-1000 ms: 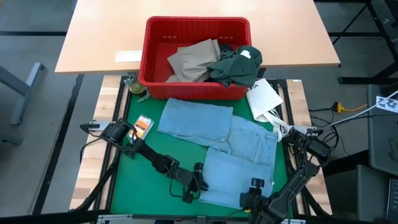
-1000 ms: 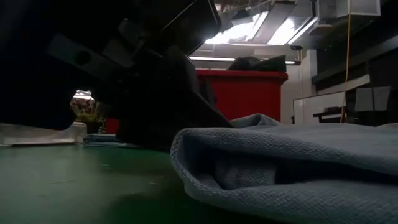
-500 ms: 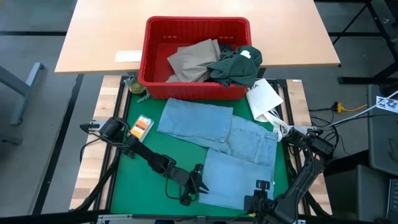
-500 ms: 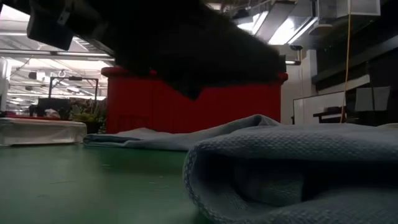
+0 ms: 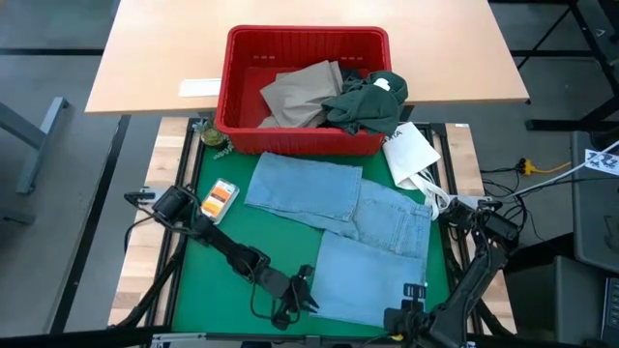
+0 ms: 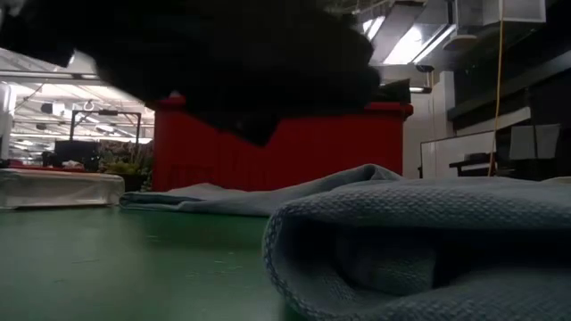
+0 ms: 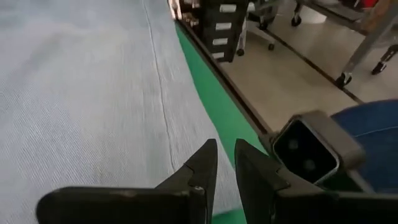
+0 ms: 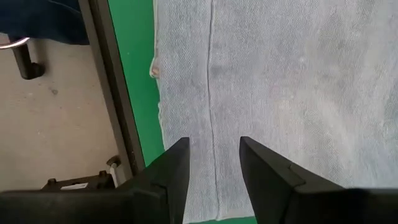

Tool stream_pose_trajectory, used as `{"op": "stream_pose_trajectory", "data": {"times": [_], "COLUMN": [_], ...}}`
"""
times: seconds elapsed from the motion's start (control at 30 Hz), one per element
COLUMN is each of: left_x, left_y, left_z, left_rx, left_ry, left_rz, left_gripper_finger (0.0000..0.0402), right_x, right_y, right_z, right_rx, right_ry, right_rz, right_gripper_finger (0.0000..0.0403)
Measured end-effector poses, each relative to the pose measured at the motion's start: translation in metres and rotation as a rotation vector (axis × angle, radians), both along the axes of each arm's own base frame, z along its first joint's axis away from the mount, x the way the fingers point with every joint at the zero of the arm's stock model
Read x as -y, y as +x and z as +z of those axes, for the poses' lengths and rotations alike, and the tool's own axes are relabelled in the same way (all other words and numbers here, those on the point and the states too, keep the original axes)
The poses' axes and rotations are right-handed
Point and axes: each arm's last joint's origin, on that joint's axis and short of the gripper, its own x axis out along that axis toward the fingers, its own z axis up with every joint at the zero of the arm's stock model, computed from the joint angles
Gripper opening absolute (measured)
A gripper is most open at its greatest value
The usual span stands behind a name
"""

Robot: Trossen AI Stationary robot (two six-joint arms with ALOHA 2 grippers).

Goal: Fold Laundry from Bin
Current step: Fold the blue pants

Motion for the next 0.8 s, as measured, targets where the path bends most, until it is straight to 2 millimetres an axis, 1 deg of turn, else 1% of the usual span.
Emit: {"op": "stream_pose_trajectory", "data": {"times": [0.13, 0.27, 0.33, 0.5, 0.63, 0.8], "left_x": [-0.004, -0.014, -0.019, -0.023, -0.023, -0.028], "left_y": [0.002, 0.009, 0.011, 0.013, 0.013, 0.016], "left_z": [-0.014, -0.019, -0.021, -0.026, -0.026, -0.020], "left_rx": [-0.062, -0.119, -0.148, -0.190, -0.190, -0.167], "left_ry": [-0.034, -0.127, -0.146, -0.192, -0.193, -0.186], "left_rz": [0.005, 0.023, 0.038, 0.076, 0.078, 0.072], "left_gripper_finger": [0.0053, 0.0053, 0.0053, 0.0053, 0.0053, 0.0053], "right_x": [-0.005, -0.015, -0.019, -0.026, -0.027, -0.022], "right_y": [-0.007, -0.013, -0.016, -0.016, -0.016, -0.012], "right_z": [-0.010, -0.027, -0.035, -0.054, -0.055, -0.044], "right_rx": [-0.028, -0.061, -0.066, -0.089, -0.104, -0.088], "right_ry": [-0.042, -0.067, -0.081, -0.095, -0.086, -0.061], "right_rz": [-0.025, -0.006, -0.002, 0.010, 0.011, -0.001], "right_gripper_finger": [0.0140, 0.0140, 0.0140, 0.0140, 0.0140, 0.0140]}}
